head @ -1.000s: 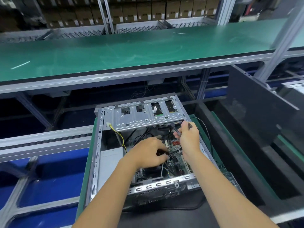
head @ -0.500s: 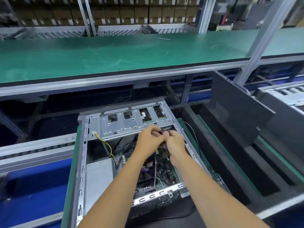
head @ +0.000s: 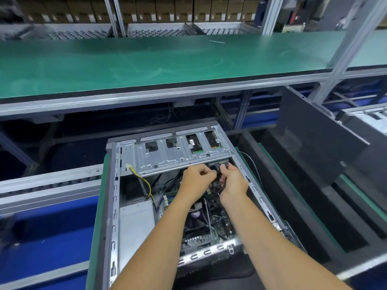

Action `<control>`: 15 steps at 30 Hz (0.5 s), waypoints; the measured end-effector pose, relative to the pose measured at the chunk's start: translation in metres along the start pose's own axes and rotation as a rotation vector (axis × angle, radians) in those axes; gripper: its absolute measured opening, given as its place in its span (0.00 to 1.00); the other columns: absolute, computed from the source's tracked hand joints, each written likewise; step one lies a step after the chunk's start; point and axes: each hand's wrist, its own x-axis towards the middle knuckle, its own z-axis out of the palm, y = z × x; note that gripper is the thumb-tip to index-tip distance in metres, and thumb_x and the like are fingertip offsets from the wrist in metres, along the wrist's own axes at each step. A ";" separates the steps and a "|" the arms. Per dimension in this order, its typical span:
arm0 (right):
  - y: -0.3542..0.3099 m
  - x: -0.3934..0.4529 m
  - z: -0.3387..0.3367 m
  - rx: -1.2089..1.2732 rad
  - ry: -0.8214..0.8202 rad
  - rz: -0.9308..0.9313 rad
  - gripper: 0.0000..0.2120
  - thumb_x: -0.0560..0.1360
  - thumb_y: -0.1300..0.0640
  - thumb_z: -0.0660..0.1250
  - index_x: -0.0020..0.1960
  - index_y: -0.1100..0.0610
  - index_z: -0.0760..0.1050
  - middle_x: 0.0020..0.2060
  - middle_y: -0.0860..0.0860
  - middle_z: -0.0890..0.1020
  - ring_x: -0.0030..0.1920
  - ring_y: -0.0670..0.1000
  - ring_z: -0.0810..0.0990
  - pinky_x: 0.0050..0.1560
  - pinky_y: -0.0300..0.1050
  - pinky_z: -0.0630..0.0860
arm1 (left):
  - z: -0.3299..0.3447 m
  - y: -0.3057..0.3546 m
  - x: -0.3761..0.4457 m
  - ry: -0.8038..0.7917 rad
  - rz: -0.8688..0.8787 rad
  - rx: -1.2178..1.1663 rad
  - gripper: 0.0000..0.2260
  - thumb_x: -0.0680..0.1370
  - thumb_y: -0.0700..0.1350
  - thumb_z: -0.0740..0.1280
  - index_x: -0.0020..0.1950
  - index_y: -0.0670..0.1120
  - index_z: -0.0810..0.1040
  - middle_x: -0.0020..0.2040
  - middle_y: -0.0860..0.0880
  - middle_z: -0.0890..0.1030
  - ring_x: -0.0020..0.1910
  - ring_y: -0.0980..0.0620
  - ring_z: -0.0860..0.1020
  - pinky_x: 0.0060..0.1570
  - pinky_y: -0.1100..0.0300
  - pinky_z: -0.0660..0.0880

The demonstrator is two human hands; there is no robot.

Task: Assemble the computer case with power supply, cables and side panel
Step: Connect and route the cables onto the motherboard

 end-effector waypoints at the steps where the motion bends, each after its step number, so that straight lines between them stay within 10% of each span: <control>1: -0.002 -0.002 0.001 0.002 -0.005 0.006 0.05 0.78 0.64 0.68 0.50 0.56 0.81 0.30 0.50 0.72 0.33 0.48 0.69 0.40 0.44 0.71 | 0.000 0.000 0.001 0.004 -0.003 -0.002 0.11 0.73 0.47 0.69 0.30 0.51 0.76 0.28 0.53 0.79 0.31 0.55 0.77 0.42 0.53 0.79; 10: 0.002 0.004 0.003 -0.029 0.066 0.004 0.12 0.82 0.58 0.62 0.62 0.61 0.78 0.42 0.48 0.77 0.48 0.50 0.75 0.51 0.45 0.70 | 0.005 0.000 0.002 0.051 0.109 0.005 0.06 0.72 0.41 0.68 0.34 0.48 0.78 0.30 0.56 0.77 0.28 0.62 0.70 0.32 0.70 0.69; 15: 0.001 0.004 0.004 -0.031 0.043 -0.019 0.07 0.82 0.57 0.64 0.46 0.54 0.78 0.42 0.49 0.79 0.44 0.47 0.76 0.51 0.48 0.73 | 0.012 0.002 0.002 0.073 0.178 0.084 0.06 0.73 0.39 0.67 0.37 0.47 0.78 0.34 0.53 0.78 0.31 0.61 0.71 0.33 0.71 0.69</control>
